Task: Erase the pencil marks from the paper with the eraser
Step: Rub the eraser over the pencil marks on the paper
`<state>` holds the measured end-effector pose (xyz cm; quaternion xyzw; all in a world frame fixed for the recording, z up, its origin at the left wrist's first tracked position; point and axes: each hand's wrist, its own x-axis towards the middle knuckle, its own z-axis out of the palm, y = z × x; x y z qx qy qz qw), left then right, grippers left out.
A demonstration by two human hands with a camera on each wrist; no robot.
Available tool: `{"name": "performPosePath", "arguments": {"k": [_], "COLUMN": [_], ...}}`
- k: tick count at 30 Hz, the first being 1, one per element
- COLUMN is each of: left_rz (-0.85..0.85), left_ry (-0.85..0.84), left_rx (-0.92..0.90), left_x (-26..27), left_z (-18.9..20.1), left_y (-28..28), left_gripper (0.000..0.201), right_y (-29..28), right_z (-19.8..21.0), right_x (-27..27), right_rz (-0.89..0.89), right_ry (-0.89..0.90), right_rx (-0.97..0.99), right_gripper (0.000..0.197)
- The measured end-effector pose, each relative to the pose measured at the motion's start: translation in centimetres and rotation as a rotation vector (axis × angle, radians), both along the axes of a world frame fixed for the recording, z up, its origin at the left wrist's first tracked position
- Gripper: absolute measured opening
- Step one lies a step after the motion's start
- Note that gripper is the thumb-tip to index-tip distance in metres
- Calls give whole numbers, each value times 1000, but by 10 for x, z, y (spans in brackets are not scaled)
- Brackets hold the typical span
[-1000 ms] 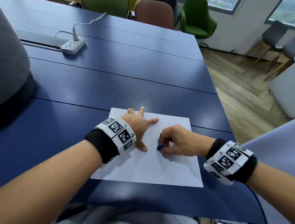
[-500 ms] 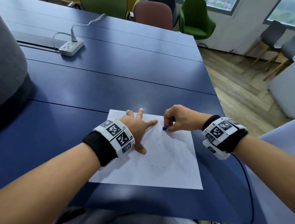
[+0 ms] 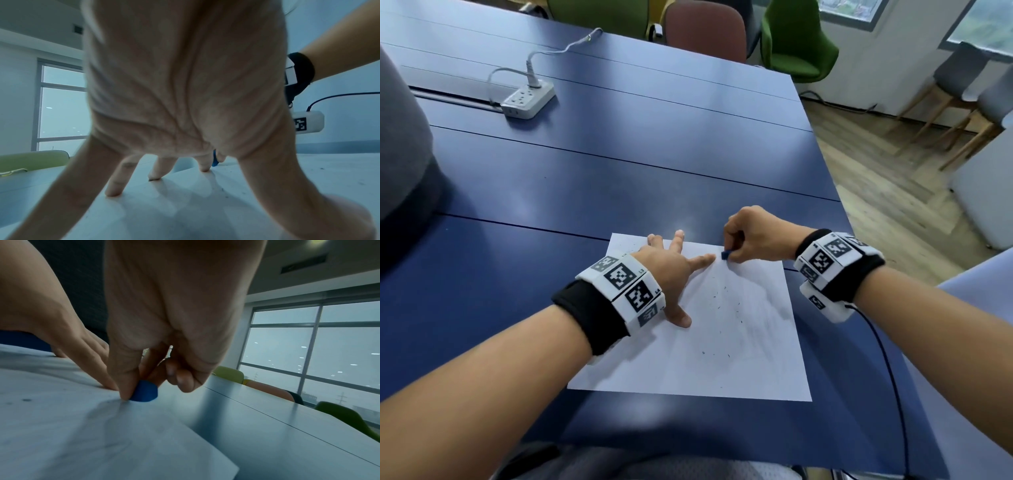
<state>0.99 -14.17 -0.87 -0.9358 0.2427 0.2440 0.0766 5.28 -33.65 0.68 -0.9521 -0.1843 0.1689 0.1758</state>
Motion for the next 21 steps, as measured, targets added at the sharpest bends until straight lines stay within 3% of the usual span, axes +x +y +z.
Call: {"name": "performPosePath", "arguments": {"k": [2,6,11,16,21], "left_rz": [1,5,6,7,-4], "left_ry": [4,10,10,18,15], "left_rx": [3,9,2,7,10], "left_x": [0,0,1,1,-2], "left_z": [0,0,-1,0,0], "left_y": [0,-1,1,0,5], "left_gripper": [121,121,121,122,122], "right_y": [-1,1,2,-5,-13], "right_z": [-1,6,-2,0,-11], "right_x": [0,-2,-1,-18,-32], "right_rz": [-14,63,-15,47,-68], "right_ry": [-7,172,12,185,-4], "right_rx": [29,-46,45,-10,125], "right_gripper": [10,11,8,9,9]}}
